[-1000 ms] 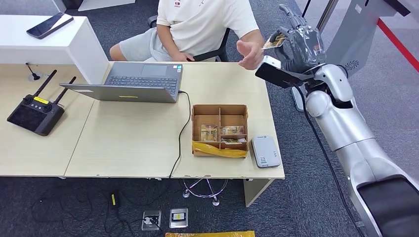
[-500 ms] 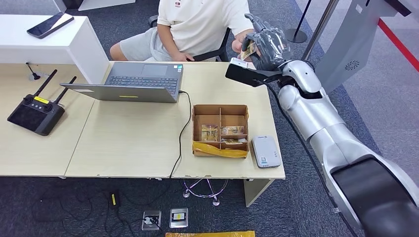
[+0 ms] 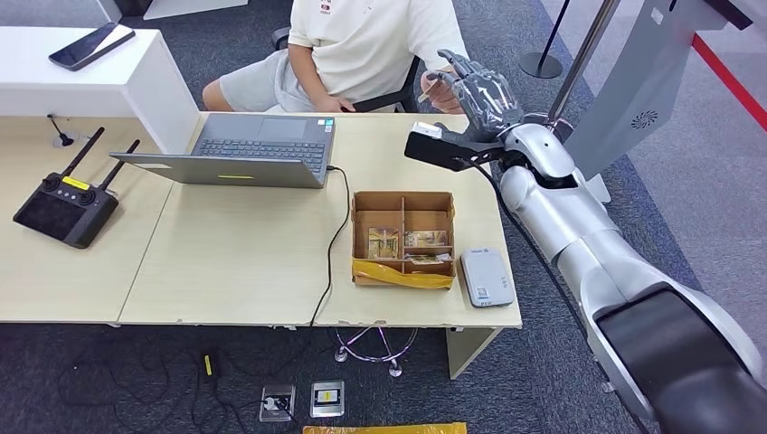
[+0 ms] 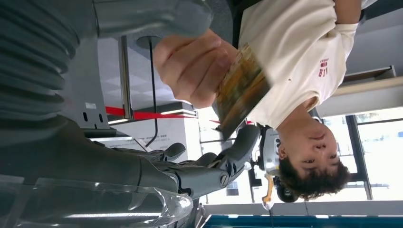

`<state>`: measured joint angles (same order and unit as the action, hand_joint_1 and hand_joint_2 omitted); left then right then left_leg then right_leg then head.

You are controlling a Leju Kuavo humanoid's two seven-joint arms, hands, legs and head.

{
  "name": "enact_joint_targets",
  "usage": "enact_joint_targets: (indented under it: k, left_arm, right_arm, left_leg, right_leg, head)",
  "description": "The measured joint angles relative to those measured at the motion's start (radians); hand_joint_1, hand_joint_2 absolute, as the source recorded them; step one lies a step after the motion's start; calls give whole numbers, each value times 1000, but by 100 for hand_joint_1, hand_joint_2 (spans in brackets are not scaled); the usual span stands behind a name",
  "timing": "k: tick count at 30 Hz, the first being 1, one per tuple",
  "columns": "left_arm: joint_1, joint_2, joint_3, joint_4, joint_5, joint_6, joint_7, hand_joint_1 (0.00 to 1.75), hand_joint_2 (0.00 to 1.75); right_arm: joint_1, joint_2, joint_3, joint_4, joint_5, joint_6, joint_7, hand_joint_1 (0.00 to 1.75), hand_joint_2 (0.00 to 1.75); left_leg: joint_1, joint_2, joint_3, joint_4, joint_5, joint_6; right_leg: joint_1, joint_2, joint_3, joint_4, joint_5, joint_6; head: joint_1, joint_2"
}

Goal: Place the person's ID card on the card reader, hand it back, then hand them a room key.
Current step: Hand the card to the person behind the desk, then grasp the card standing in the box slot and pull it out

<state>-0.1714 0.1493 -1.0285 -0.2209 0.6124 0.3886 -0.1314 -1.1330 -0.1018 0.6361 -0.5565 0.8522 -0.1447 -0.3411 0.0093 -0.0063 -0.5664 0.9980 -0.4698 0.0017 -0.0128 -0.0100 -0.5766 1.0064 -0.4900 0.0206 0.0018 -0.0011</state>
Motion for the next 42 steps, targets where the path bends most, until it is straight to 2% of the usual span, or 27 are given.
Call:
enact_joint_targets:
  k: [8,16,20,28,42]
  left_arm:
    - [0,-2,0,0,14,11,2,0,175]
    - [2,-6,0,0,32,22,2,0,175]
    - [3,-8,0,0,38,25,2,0,175]
    - [5,-11,0,0,57,30,2,0,175]
    - [7,-16,0,0,66,32,11,0,175]
  right_arm:
    - [0,3,10,10,-29,-1,-4,0,175]
    - [36,-18,-3,-54,-221,95,21,0,175]
    - [106,-51,-21,-145,-308,137,67,0,175]
    - [321,-133,-86,-399,-470,226,149,0,175]
    - [558,-222,-179,-621,-523,317,221,0,175]
  left_leg:
    - [0,0,0,0,0,0]
    - [0,1,1,0,0,0]
    - [0,1,1,0,0,0]
    - [0,1,1,0,-1,0]
    - [0,2,2,0,-1,0]
  right_leg:
    - [0,0,0,0,0,0]
    - [0,1,0,0,0,0]
    - [0,1,0,-1,0,0]
    - [0,2,1,-1,0,0]
    - [0,2,1,-1,0,0]
  head:
    - [0,0]
    - [0,0]
    - [0,0]
    - [0,0]
    - [0,0]
